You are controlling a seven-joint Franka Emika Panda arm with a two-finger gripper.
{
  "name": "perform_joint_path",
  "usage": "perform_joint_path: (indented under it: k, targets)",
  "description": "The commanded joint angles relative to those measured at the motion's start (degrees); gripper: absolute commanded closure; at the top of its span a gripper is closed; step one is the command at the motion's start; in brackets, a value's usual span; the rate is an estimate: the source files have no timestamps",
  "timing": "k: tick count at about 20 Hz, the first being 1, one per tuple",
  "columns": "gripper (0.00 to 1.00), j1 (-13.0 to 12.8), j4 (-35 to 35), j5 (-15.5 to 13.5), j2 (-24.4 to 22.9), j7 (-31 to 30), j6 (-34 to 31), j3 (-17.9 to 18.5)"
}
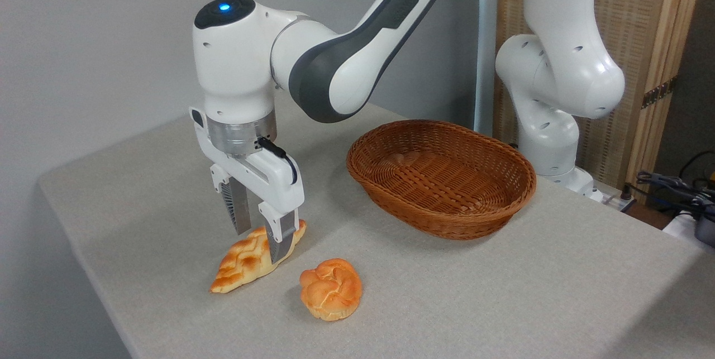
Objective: Put bread into the basket
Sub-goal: 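Close the gripper around the braided bread roll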
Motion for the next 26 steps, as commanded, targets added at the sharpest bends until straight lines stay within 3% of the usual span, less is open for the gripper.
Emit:
perform_joint_path:
  k: [1,11,13,19,26]
  targets:
    - [0.0,0.0,-0.7,-1.2,-0.5,-0.8,1.3,-0.1]
    - [0.01,0.0,-0.8,-1.4,1.4,-0.7,1.5,-0.2]
    - [0.07,0.0,-0.8,-1.3,1.6,-0.6,1.5,-0.2]
    - [0.56,0.0,-0.7,-1.3,1.6,-0.1,1.4,-0.2]
    - [0.59,0.0,-0.7,-1.3,1.6,0.0,1.2,-0.3]
